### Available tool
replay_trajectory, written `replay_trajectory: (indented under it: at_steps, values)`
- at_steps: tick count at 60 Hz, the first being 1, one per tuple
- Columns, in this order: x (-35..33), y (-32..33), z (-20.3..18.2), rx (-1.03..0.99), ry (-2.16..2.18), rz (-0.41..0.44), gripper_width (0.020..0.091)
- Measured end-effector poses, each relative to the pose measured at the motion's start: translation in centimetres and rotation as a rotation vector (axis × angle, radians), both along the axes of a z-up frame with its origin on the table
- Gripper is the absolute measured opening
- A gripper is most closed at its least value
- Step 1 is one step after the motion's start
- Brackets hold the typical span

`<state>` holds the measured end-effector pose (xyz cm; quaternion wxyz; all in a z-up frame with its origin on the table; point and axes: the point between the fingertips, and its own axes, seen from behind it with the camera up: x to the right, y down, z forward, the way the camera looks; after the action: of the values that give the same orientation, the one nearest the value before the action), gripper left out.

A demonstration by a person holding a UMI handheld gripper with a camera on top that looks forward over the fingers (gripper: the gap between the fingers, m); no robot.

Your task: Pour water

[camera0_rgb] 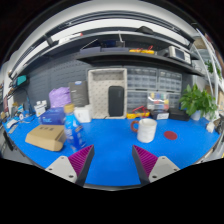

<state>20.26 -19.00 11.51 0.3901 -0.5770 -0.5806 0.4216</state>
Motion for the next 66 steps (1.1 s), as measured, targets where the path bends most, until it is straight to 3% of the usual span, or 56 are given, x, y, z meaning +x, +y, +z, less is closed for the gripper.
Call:
replay_trajectory:
  at_steps: [16, 39, 47, 48, 49, 50, 62, 65, 66]
  values:
    - [-0.2, -10.4, -3.6, -0.024, -0.030, 0.138, 0.0782]
    - [-9.6, -14.0, -3.7, 0.034, 0.033, 0.146, 0.0782]
    - [-11.5, -14.3, -4.4, 0.020, 0.053, 0.152, 0.0695]
    - [-11.6, -14.2, -4.5, 0.022, 0.055, 0.153, 0.0666]
    - [-11.7, -14.2, -4.7, 0.025, 0.055, 0.154, 0.0563]
    - [-11.8, -14.1, -4.8, 0.032, 0.053, 0.154, 0.0530]
    - [-11.8, -14.4, -4.9, 0.057, 0.073, 0.193, 0.0381]
    - [-11.8, -14.4, -4.8, 0.062, 0.076, 0.194, 0.0375]
    - [-11.8, -14.4, -4.8, 0.061, 0.076, 0.194, 0.0405]
